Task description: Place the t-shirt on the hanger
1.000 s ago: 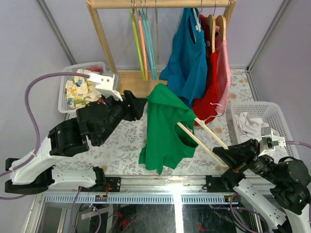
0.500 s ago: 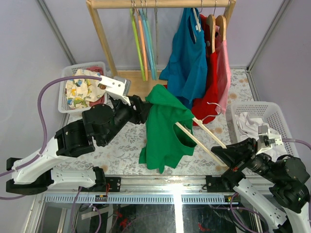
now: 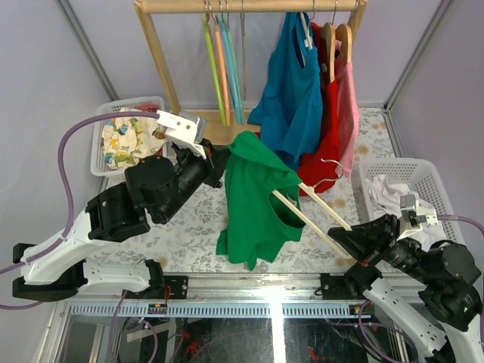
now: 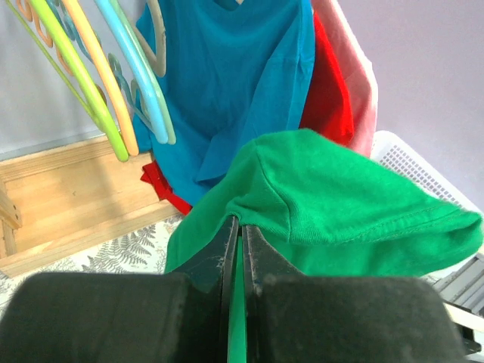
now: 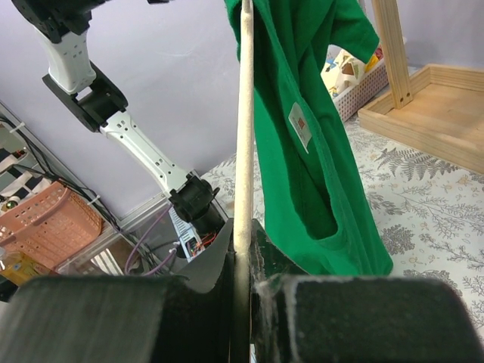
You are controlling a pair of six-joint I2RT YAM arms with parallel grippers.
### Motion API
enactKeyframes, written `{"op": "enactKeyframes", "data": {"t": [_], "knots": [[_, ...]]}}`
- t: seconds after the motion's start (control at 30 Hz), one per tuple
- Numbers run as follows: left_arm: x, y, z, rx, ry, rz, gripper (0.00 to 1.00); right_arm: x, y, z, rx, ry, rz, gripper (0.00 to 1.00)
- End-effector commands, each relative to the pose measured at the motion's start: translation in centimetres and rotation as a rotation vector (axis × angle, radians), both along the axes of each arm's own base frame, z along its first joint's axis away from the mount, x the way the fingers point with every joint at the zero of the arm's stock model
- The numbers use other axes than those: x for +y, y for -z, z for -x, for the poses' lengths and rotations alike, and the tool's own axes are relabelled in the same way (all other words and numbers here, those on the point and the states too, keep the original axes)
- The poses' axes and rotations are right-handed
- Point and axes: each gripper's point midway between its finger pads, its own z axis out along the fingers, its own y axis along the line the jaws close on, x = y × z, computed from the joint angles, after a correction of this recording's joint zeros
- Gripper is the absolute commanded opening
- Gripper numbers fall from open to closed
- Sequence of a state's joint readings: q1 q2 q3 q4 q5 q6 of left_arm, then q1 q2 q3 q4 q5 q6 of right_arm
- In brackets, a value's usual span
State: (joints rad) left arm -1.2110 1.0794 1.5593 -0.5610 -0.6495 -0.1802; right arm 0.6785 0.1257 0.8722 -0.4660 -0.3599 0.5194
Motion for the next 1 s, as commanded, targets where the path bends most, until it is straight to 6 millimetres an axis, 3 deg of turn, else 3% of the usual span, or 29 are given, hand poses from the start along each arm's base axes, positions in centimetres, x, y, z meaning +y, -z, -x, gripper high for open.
{"op": "enactKeyframes", "data": {"t": [0.0,0.23,0.47,0.67,0.77,0.97], "knots": [[0.2,-4.2,0.6,-0.057,0.031,0.093,0.00,-0.6,-2.8,0.8,-0.099,0.002,-0.042,0.00],[-1.4,-7.5,1.2,-0.052,0.104,0.084,0.00,-1.0,-1.4,0.1,-0.080,0.045,-0.015,0.00],[-3.4,-8.2,1.5,-0.031,0.140,0.025,0.00,-0.9,0.1,-1.4,-0.113,0.097,-0.010,0.00],[-3.2,-8.9,1.7,-0.035,0.143,0.035,0.00,-1.8,1.2,-2.8,-0.124,0.189,-0.032,0.00],[-2.6,-9.4,1.7,-0.039,0.134,0.043,0.00,-3.1,1.0,-2.3,-0.131,0.227,0.002,0.00],[-1.1,-10.2,1.7,-0.052,0.102,0.056,0.00,-4.4,-1.5,-1.0,-0.200,0.243,-0.020,0.00]]}}
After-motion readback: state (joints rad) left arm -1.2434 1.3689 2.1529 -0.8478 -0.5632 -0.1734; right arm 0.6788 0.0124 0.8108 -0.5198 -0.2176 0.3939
